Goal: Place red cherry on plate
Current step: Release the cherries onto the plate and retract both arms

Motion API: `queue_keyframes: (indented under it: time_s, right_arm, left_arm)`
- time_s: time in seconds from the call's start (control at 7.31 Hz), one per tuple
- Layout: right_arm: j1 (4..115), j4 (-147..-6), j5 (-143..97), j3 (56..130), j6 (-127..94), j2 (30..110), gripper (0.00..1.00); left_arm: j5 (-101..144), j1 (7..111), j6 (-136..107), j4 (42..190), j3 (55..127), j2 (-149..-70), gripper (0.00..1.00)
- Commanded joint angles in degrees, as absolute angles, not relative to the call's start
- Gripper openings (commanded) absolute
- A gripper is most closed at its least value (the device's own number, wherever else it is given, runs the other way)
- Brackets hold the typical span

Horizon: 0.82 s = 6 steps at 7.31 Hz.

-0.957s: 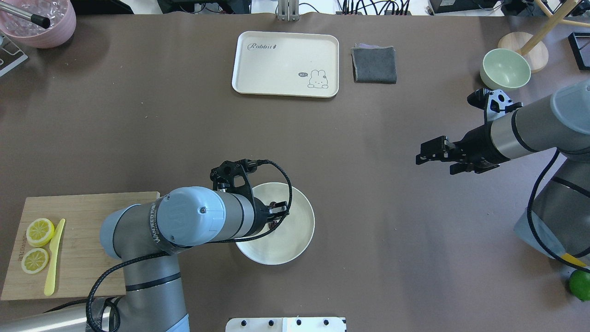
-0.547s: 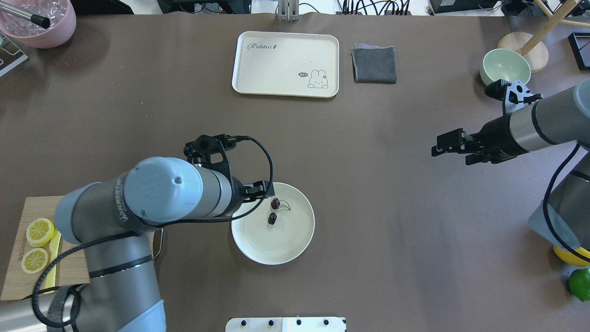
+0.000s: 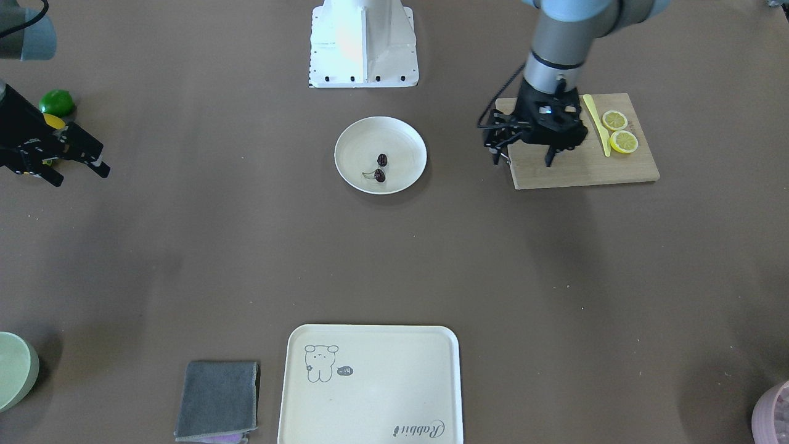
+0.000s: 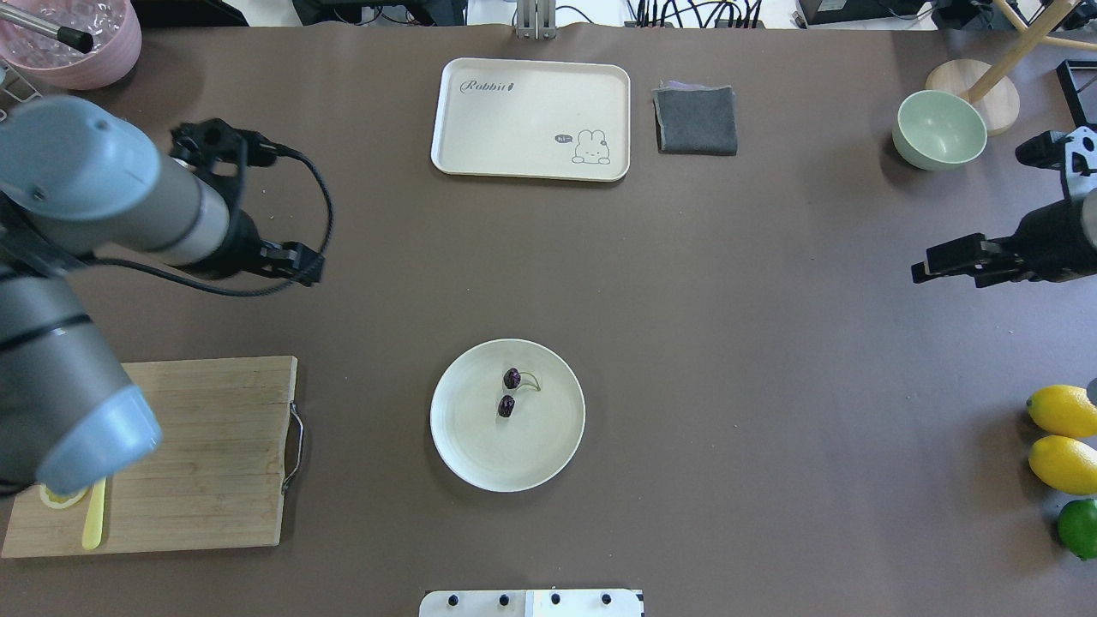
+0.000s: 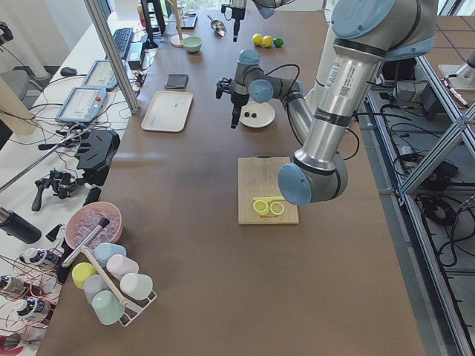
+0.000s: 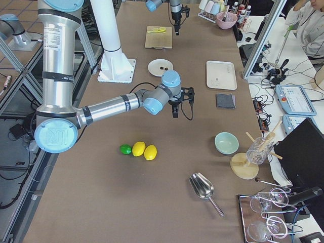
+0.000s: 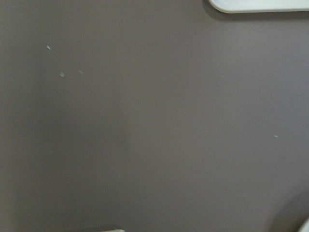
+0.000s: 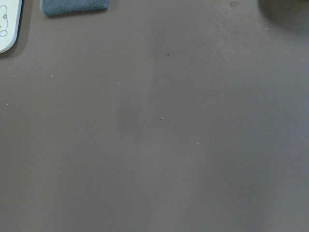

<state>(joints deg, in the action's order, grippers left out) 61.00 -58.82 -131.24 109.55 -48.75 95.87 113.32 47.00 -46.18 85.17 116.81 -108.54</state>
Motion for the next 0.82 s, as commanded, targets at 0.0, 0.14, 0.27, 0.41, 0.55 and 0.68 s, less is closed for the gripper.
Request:
queue_keyframes:
  time_s: [0.0,0.14,0.27,0.41,0.55,0.68]
  right_arm:
    - [67.4,-62.7,-133.9,109.2,-35.7,99.7,1.00]
    - [71.8,-67.9,-133.9,109.2,-27.6,99.7,1.00]
    - [76.1,-73.5,-133.8,109.2,-19.0,99.6,1.00]
    - [79.5,-77.2,-133.9,109.2,-12.5,99.8,1.00]
    - [81.1,-78.0,-133.9,109.2,-10.1,100.5,1.00]
    - [81.7,-78.0,-133.8,109.2,-9.3,101.1,1.00]
  left_arm:
    - [128.6,65.4,-18.7,85.2,113.5,-99.7,0.98]
    - [129.0,71.5,-10.8,85.1,112.0,-95.5,0.98]
    - [129.3,79.4,1.9,84.6,107.3,-94.4,0.98]
    - [129.3,82.8,11.2,85.0,102.4,-93.4,0.98]
    - [129.2,85.9,14.0,84.5,101.3,-92.2,0.98]
    - [129.3,87.3,15.0,85.2,101.2,-88.4,0.98]
